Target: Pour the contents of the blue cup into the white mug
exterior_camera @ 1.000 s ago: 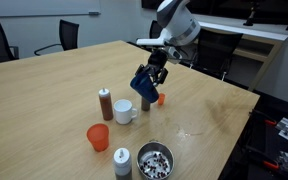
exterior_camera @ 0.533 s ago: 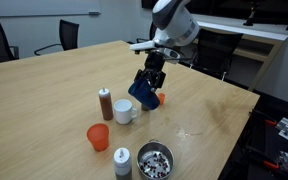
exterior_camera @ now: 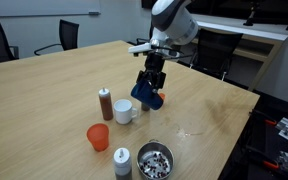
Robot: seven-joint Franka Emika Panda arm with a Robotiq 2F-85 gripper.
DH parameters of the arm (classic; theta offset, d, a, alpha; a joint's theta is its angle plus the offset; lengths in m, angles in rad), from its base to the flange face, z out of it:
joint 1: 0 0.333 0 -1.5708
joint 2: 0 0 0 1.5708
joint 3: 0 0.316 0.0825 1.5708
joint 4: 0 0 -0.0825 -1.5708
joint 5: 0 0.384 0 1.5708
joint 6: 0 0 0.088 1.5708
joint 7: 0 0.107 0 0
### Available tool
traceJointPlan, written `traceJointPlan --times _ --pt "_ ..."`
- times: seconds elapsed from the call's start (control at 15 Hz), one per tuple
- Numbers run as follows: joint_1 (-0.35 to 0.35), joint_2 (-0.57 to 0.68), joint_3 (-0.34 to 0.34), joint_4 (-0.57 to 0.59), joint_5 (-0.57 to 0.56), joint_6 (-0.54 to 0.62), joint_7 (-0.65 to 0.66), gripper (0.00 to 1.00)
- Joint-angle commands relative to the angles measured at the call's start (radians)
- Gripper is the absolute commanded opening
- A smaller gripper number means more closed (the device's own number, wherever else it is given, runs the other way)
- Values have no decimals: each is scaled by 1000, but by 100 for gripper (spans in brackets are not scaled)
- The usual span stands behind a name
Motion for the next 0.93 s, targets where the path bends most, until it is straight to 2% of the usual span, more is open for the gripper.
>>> traceJointPlan --times 0.0,0.27,0.87 --pt "-4 19 16 51 -92 -42 98 64" --pt "-16 57 43 114 -150 -50 134 64" --pt "-64 125 76 200 -115 -21 65 64"
